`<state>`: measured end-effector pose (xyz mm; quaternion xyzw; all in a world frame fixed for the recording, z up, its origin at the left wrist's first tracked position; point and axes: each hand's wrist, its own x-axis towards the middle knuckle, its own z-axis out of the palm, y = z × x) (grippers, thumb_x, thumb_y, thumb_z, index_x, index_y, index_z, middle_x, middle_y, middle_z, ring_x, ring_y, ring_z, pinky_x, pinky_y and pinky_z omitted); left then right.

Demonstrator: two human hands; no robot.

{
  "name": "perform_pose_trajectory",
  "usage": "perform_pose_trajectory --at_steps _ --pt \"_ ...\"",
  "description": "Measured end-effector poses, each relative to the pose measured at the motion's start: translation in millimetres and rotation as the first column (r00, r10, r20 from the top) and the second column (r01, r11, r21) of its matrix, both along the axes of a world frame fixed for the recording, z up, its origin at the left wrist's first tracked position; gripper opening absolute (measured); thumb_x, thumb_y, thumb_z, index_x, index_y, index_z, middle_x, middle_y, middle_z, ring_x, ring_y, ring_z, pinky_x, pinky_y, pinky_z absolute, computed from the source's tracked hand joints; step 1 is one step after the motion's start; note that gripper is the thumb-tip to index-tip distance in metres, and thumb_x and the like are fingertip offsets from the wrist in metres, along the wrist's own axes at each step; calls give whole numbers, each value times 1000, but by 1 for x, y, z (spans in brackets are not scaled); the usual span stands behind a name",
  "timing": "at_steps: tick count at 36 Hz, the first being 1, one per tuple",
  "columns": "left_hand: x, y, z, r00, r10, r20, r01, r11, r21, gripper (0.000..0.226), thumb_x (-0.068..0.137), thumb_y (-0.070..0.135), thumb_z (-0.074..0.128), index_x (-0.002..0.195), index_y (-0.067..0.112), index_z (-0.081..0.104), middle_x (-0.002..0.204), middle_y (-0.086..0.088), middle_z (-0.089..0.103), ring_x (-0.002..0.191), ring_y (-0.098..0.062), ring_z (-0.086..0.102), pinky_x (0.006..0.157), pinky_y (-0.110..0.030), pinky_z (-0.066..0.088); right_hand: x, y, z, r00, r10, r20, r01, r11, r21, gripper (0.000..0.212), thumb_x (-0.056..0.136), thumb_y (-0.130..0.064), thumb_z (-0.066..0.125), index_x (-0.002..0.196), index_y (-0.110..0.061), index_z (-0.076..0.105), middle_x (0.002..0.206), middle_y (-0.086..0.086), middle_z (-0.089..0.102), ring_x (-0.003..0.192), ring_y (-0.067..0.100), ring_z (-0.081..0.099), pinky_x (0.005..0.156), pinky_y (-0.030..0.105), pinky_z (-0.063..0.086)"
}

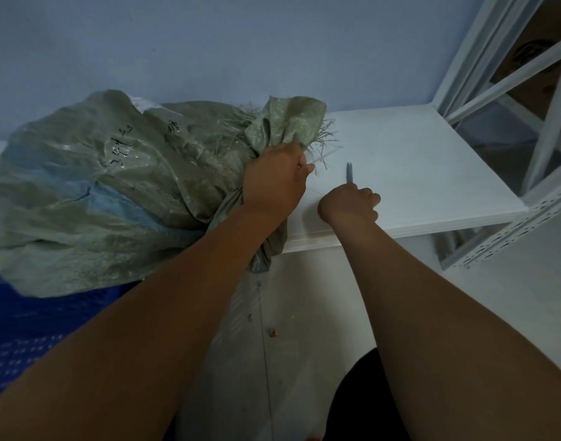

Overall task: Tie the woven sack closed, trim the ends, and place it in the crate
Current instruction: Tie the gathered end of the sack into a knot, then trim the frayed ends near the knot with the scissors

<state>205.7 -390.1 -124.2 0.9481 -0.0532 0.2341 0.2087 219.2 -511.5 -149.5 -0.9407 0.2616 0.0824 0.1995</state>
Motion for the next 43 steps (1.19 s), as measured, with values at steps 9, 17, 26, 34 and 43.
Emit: perform_pose_trajectory --at_steps 9,17,26,34,43 --pt "-2 4 2 1000 -29 2 29 999 -42 26 95 41 57 84 17 60 84 0 65 82 -20 59 67 -40 52 -11 -7 3 997 48 57 -46 998 -46 45 94 -23 57 136 -9 51 136 10 58 129 27 51 100 35 40" --pt "-10 9 6 1000 -21 15 22 996 -84 30 98 41 53 85 15 60 82 -2 64 78 -19 59 66 -38 51 -17 -7 9 997 79 21 -79 997 26 33 92 -18 59 124 -10 61 124 7 67 116 25 64 81 29 39" --pt "-16 21 12 1000 -23 -8 22 988 -150 41 100 44 50 84 8 58 75 -4 58 68 -21 55 58 -32 38 -21 -3 15 996 56 74 -66 989 132 41 96 -16 55 136 -6 54 129 10 64 119 27 62 83 31 43" --pt "-20 33 6 995 -12 -100 -5 987 -163 44 94 50 56 77 10 48 73 -1 48 65 -17 44 54 -31 26 -9 -6 14 982 -161 100 94 872 480 6 79 -17 58 76 -13 54 74 1 61 57 18 55 49 22 31" --pt "-26 36 9 1000 -13 -8 12 988 -152 40 104 34 45 106 -1 64 100 -20 64 89 -33 61 69 -26 33 -1 0 21 956 -282 83 154 720 677 21 82 -16 69 100 -5 67 75 1 64 73 20 71 67 27 55"
